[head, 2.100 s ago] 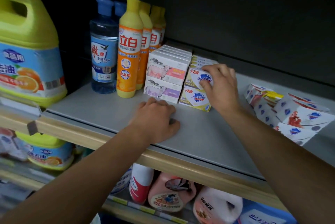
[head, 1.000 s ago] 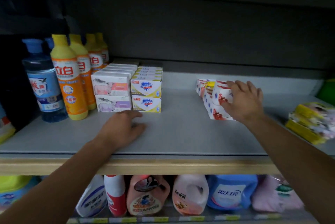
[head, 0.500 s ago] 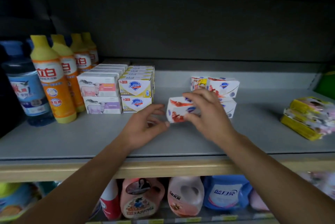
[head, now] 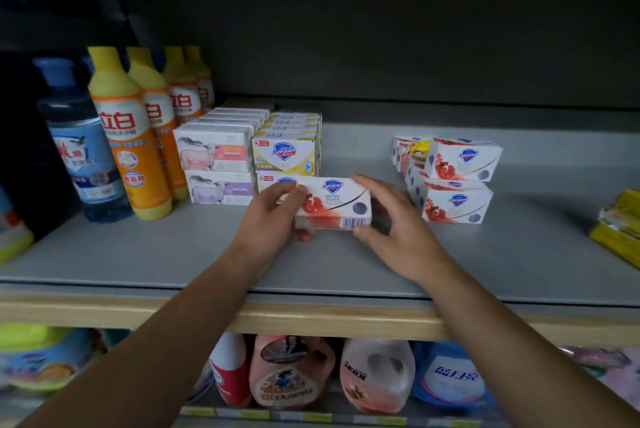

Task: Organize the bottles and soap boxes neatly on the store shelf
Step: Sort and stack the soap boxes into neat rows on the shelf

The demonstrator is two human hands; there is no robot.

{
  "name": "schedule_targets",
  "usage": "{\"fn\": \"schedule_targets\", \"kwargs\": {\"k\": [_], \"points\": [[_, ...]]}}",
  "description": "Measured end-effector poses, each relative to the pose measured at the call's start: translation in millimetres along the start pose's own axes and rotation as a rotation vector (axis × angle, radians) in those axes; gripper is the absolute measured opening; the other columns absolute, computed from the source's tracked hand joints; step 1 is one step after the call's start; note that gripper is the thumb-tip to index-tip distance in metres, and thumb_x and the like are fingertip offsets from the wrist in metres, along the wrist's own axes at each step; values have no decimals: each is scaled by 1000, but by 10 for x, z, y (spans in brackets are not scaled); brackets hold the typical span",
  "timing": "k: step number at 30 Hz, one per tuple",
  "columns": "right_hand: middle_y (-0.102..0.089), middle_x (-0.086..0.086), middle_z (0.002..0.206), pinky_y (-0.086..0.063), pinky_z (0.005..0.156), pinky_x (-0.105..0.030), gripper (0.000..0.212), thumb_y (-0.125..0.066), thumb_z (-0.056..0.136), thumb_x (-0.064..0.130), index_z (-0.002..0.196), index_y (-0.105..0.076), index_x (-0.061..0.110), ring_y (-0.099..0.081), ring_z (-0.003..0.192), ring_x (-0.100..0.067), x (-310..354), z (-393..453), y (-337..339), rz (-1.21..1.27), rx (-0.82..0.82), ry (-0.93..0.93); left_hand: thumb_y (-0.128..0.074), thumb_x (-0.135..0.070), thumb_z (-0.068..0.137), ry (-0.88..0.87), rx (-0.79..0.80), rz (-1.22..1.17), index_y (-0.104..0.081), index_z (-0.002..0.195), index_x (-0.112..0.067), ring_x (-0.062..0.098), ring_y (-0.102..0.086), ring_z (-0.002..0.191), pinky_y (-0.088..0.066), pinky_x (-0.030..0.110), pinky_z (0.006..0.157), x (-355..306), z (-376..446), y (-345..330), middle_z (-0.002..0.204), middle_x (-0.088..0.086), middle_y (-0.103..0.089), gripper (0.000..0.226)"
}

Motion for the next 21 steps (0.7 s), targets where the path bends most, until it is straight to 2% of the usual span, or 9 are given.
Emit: {"fn": "schedule_targets", "kwargs": {"k": [2,4,7,9,12,15,17,19,21], "points": [[-61,9,126,-44,98,-17,63,-72,83,3,136,-51,30,-58,115,0,8,-17,17,155,25,-84,-57,-31,97,5,6,-27,-70,91,-18,21,-60,55,-50,27,47,-10,1,10,79,12,-67,20],[-69,14,111,-49,89,-16,48,-72,85,11,127,-59,32,-65,102,-3,-2,-30,32,200,-1,-127,-51,-41,99,-6,72,-18,-73,86,-21,23,-58,53,-49,28,48,-20,-17,19,70,14,-64,32],[-73,9,89,-53,75,-23,11,-62,94,28,102,-69,32,-68,76,-9,9,-7,54,241,-98,-204,-49,-50,97,-36,124,105,-63,79,-15,21,-55,51,-45,27,48,-34,-66,10,59,12,-60,42],[-71,5,70,-55,62,-24,27,-50,98,39,82,-71,33,-65,59,-10,20,3,52,269,-138,-284,-50,-53,95,-53,97,235,-56,70,-11,17,-52,45,-41,23,43,-40,-84,-7,55,9,-58,49],[-67,1,57,-52,52,-17,41,-39,98,51,72,-71,43,-63,51,-9,-5,6,47,245,-118,-334,-50,-59,91,-53,56,333,-53,65,-8,15,-50,42,-39,19,41,-32,-79,-16,51,7,-57,57],[-69,2,66,-50,49,-18,35,-44,99,45,78,-71,41,-61,49,-11,20,16,38,272,-149,-321,-52,-59,90,-67,68,340,-52,63,-12,16,-48,42,-38,19,41,-36,-82,-5,50,8,-55,55],[-69,3,91,-52,54,-22,14,-56,96,29,93,-68,36,-62,53,-14,13,8,40,320,-184,-272,-54,-61,86,-63,92,267,-55,68,-15,18,-49,44,-39,21,43,-42,-87,0,53,8,-56,50],[-65,10,114,-56,65,-27,36,-67,87,12,113,-61,37,-67,67,-18,11,-29,42,322,-159,-186,-52,-64,84,-49,98,177,-61,79,-13,22,-54,51,-43,26,48,-37,-70,-1,60,11,-59,52],[-63,21,117,-54,72,-23,53,-71,81,10,120,-56,43,-68,78,-17,23,-66,41,267,-115,-129,-55,-51,93,-50,70,123,-67,92,-16,26,-58,57,-48,32,54,-20,-43,-14,69,12,-64,38]]}}
Point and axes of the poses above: each hand's wrist, its own z-axis towards the middle knuckle, its own y-axis out of the back of the hand, x = y × z, the point moved 1 cm from there along z, towards the middle knuckle
